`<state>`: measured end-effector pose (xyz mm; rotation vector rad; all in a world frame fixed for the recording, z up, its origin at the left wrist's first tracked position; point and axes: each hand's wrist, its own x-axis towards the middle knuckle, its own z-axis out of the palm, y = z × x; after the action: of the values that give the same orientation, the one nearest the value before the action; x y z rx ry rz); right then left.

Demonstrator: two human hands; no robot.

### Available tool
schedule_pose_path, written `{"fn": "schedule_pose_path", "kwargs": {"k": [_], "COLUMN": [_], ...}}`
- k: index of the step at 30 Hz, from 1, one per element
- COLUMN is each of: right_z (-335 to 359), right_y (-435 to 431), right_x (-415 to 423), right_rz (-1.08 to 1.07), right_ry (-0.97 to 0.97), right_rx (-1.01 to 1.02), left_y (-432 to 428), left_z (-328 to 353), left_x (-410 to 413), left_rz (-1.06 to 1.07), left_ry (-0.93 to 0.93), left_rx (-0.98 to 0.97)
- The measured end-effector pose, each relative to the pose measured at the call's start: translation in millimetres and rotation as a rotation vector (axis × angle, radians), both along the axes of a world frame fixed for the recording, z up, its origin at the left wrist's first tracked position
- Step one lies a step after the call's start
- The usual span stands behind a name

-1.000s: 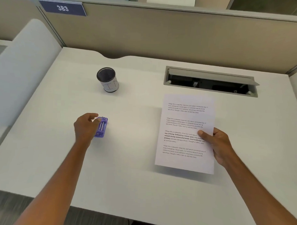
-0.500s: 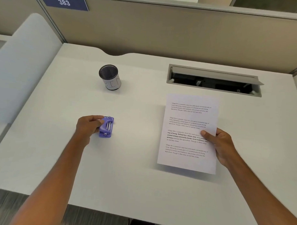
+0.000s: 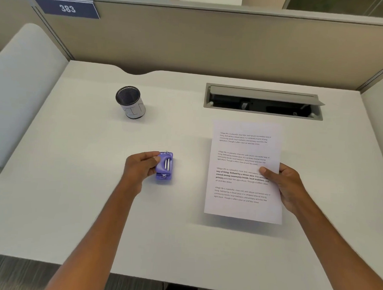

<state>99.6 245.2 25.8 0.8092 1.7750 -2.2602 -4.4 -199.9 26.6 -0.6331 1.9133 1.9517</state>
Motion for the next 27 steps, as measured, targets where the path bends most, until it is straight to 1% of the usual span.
{"fn": "schedule_pose_path", "kwargs": {"k": [8,15,19,27], "right_z": [0.5,-4.5,-9.2,-20.0], "right_y": [32.2,55.9,64.3,66.0], "right_x": [20.5,40.3,46.5,43.5], "right_rz": [-0.028,-0.059,-0.077,-0.089], "right_ry": [-0.025,-0.051,-0.067,-0.072], "right_rx": [0.004,0.014,0.024,0.034], "left_y": [86.1,146.7,170.2,191.1], "left_z": [-2.6,-9.9,-13.2,-18.3], "left_x": [11.2,18.9,22.5,25.5], "left_rz": [-0.033,-0.074,-0.098,-0.140], "left_ry": [-0.020,-0.046,-0.059,-0.081], "left_rx": [0.085,0.098,0.095,0.072]}}
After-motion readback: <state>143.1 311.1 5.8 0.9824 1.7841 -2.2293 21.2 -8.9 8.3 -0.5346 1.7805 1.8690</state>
